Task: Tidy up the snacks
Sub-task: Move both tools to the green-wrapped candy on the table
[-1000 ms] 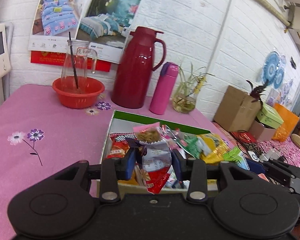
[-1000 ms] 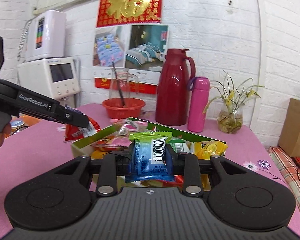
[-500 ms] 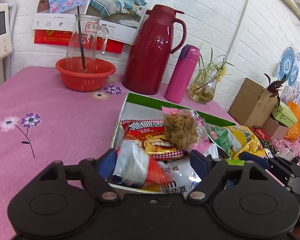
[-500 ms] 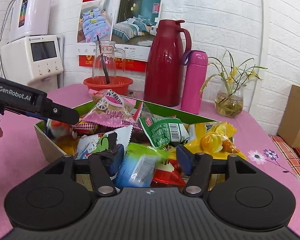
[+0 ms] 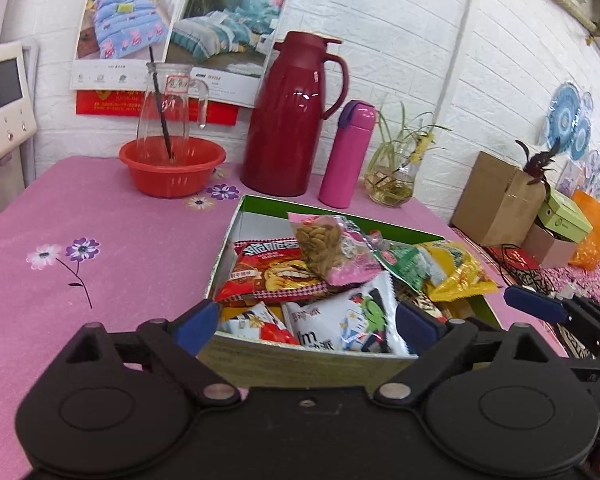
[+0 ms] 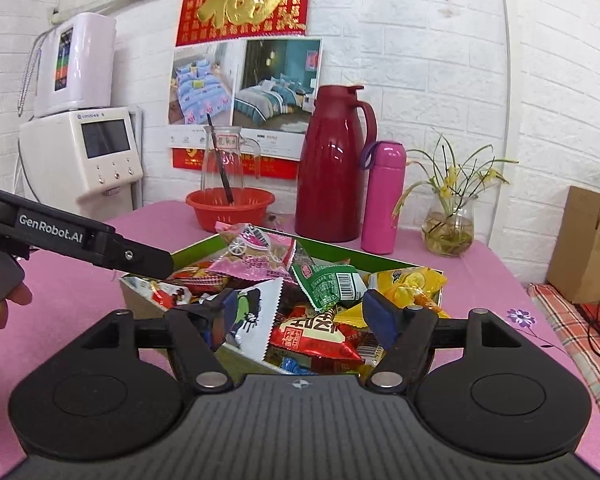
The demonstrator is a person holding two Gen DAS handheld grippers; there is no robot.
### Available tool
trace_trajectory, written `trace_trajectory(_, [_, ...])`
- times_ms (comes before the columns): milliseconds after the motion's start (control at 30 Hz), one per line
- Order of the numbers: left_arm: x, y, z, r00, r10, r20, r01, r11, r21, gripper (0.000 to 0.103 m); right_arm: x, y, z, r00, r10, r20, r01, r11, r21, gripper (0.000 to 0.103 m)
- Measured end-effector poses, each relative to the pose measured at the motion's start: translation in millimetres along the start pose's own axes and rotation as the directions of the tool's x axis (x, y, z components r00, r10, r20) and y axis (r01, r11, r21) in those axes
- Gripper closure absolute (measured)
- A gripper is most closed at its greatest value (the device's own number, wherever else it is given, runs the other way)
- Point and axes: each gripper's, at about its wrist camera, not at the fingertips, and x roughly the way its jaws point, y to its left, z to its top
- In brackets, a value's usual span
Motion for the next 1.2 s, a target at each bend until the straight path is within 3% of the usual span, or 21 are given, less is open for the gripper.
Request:
trace_trajectory(333, [-39,-36,-36,0.999,-0.046,-0.026,0.048,0.996,0.074,0.000,-55,8,-22,1.000,0.016,0.006,-0.015,0.999,-0.044,0.000])
trace_trajectory(567, [-37,-54,-70,0.985,-0.133,-0.111,0.142,0.987,0.076,0.000,-70,6,-59,0.994,0.032,-0.108,-0.036,0.998,-0.042,0.000])
trace_trajectory(800, [-12,-64,-93,0.954,-0.214,-0.208,0.224,0.974,0.025,0.000,-62,9,-84,0.973,0.072,-0.220,-0.078,0.997,-0.017,0.000])
trace_trajectory(1000, [0,-68,-95,0.939,-0.246,-0.241,0.257,0.966,0.015,0.021,-56,21,-84,0.964,0.118,-0.237,-0.134,0.990,-0.050,0.001])
trace_trajectory(1067, [3,-69,-96,0.934,-0.256,-0.250,0.267,0.964,0.013,0.038,-52,23,-83,0.961,0.128,-0.243,-0.145,0.988,-0.053,0.005])
trace_trajectory(1200, [12,-70,-94,0.923,-0.275,-0.270,0.286,0.958,0.004,0.045,-45,25,-83,0.957,0.137,-0.256,-0.155,0.986,-0.055,0.012])
